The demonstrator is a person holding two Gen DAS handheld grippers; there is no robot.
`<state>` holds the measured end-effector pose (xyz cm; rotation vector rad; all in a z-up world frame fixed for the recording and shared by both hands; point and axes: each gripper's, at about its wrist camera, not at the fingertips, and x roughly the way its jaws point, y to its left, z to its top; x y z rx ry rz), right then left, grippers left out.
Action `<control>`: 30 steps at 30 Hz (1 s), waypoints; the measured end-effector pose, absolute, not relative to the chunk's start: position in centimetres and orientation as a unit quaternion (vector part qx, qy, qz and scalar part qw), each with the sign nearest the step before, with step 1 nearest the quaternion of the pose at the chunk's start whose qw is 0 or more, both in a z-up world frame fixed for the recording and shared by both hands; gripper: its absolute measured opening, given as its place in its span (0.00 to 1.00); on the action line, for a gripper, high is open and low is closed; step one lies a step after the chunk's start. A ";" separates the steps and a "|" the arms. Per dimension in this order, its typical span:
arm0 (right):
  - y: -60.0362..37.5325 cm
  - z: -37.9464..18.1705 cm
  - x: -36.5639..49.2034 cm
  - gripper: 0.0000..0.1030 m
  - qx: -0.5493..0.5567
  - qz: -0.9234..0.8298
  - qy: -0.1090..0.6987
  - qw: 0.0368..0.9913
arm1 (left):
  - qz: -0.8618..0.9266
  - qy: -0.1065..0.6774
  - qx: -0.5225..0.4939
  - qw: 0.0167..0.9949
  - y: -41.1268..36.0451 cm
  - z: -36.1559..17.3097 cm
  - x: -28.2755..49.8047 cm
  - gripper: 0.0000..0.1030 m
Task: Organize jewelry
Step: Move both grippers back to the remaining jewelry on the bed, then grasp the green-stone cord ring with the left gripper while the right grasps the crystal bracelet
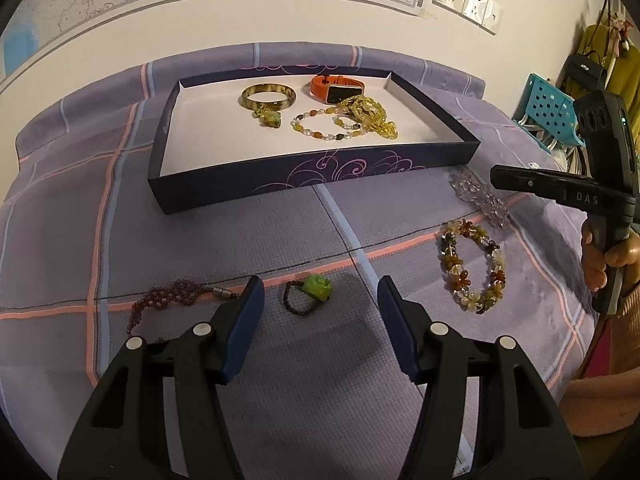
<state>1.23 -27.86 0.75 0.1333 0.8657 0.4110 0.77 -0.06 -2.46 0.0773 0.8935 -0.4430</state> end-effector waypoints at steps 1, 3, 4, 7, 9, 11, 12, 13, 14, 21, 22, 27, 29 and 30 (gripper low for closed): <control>-28.0 0.9 1.1 0.38 0.067 0.195 0.413 0.887 | -0.212 0.428 0.038 0.878 -0.1 -2.5 0.7 0.55; -27.9 1.0 0.9 0.47 0.064 0.196 0.411 0.888 | -0.211 0.428 0.040 0.878 -0.1 -2.5 0.7 0.54; -27.8 1.0 0.9 0.47 0.059 0.195 0.411 0.888 | -0.211 0.428 0.039 0.878 -0.1 -2.5 0.7 0.54; -27.1 0.6 1.0 0.48 0.045 0.195 0.418 0.886 | -0.211 0.429 0.036 0.877 0.0 -2.4 0.8 0.53; -26.6 0.2 1.2 0.53 0.035 0.190 0.423 0.885 | -0.210 0.429 0.037 0.878 0.0 -2.4 0.7 0.52; -26.3 -0.1 1.2 0.58 0.029 0.187 0.426 0.885 | -0.209 0.429 0.039 0.878 0.0 -2.4 0.8 0.49; -26.1 -0.2 1.3 0.58 0.024 0.185 0.428 0.884 | -0.210 0.429 0.040 0.877 -0.1 -2.4 0.8 0.46; -26.0 -0.4 1.3 0.58 0.021 0.184 0.431 0.883 | -0.212 0.429 0.040 0.877 -0.1 -2.4 0.8 0.44; -25.9 -0.4 1.4 0.59 0.020 0.183 0.432 0.883 | -0.212 0.430 0.040 0.877 -0.1 -2.4 0.8 0.38; -25.4 -0.5 1.6 0.59 0.006 0.178 0.433 0.883 | -0.210 0.428 0.047 0.878 -0.4 -2.5 0.8 0.34; -25.3 -0.5 1.6 0.59 0.003 0.177 0.434 0.883 | -0.208 0.428 0.048 0.878 -0.4 -2.4 0.8 0.34; -24.7 -0.6 1.7 0.52 -0.015 0.167 0.435 0.885 | -0.193 0.428 0.049 0.882 -0.4 -2.4 1.0 0.24; -24.5 -0.7 1.8 0.43 -0.023 0.162 0.435 0.885 | -0.192 0.427 0.049 0.882 -0.4 -2.4 1.0 0.24; -24.5 -0.7 1.8 0.41 -0.025 0.161 0.435 0.886 | -0.191 0.427 0.049 0.882 -0.4 -2.4 1.0 0.24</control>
